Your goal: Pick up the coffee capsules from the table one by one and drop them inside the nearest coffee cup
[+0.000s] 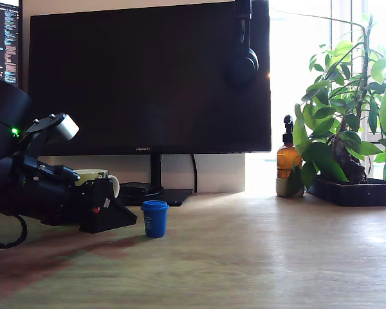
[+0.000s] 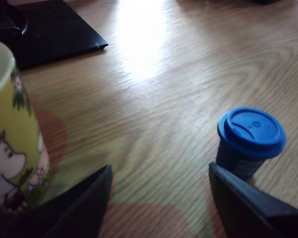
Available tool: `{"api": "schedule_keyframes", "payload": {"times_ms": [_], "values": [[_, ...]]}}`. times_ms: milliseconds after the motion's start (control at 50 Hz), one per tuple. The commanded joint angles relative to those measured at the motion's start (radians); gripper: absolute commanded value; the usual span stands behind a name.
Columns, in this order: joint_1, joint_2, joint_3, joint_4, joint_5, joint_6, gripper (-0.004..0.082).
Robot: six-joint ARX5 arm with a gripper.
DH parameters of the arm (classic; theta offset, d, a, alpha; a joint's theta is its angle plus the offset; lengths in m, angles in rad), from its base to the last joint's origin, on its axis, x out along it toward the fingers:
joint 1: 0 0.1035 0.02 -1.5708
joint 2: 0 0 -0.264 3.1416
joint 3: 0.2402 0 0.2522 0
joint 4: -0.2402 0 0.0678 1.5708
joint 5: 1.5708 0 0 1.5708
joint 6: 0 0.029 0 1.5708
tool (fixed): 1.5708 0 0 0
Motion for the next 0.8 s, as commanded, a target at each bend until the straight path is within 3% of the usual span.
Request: {"api": "schedule_keyframes", "payload": {"times_ms": [0, 440, 460, 500, 620, 780], "values": [[0.005, -0.009, 0.000, -0.021, -0.007, -0.010, 0.0536], [0.003, -0.025, 0.000, -0.035, -0.006, -0.007, 0.0536], [0.002, -0.028, 0.000, -0.040, -0.006, 0.049, 0.0536], [0.000, -0.039, -0.001, -0.055, -0.006, 0.061, 0.0536], [-0.011, -0.061, -0.001, -0.090, -0.006, 0.085, 0.0536], [-0.042, -0.064, -0.001, -0.127, 0.006, 0.085, 0.0536]]}}
